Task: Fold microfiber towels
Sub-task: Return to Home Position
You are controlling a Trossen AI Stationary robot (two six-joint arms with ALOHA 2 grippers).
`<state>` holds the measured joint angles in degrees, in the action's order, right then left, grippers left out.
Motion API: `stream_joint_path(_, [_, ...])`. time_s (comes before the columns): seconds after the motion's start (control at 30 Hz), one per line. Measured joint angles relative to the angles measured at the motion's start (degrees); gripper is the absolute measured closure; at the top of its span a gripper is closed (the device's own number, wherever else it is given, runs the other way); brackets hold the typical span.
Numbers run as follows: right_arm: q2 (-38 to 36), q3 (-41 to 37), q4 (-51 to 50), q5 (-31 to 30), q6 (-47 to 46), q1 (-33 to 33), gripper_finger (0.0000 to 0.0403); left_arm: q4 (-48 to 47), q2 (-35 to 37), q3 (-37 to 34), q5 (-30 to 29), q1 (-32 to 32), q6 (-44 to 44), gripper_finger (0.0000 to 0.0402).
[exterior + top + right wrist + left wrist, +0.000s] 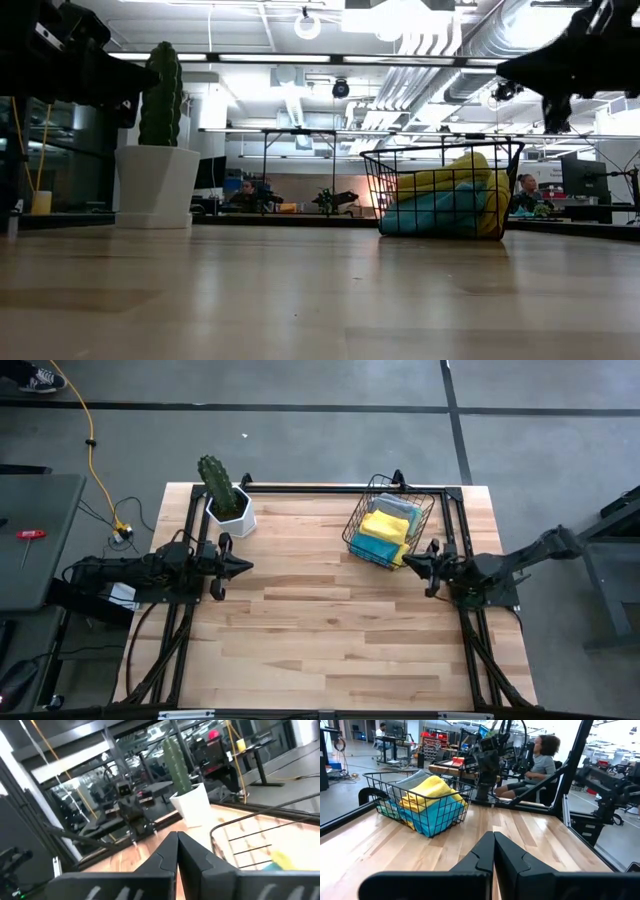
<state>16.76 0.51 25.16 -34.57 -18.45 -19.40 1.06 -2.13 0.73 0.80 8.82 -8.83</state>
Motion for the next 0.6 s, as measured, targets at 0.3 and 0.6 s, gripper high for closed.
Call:
stream_joint_path(0.3, [-16.2, 1.6, -24.9, -4.0, -1.5, 0.1, 0.0403, 0.3, -0.4, 0.0, 0.0, 0.0, 0.0, 0.0402])
stream_joint_path(0.6, [-16.6, 1.6, -25.6, 5.0, 7.1, 0.4, 0.0403, 0.0, -1.0, 0.0, -2.0, 0.0, 0.0, 0.0401])
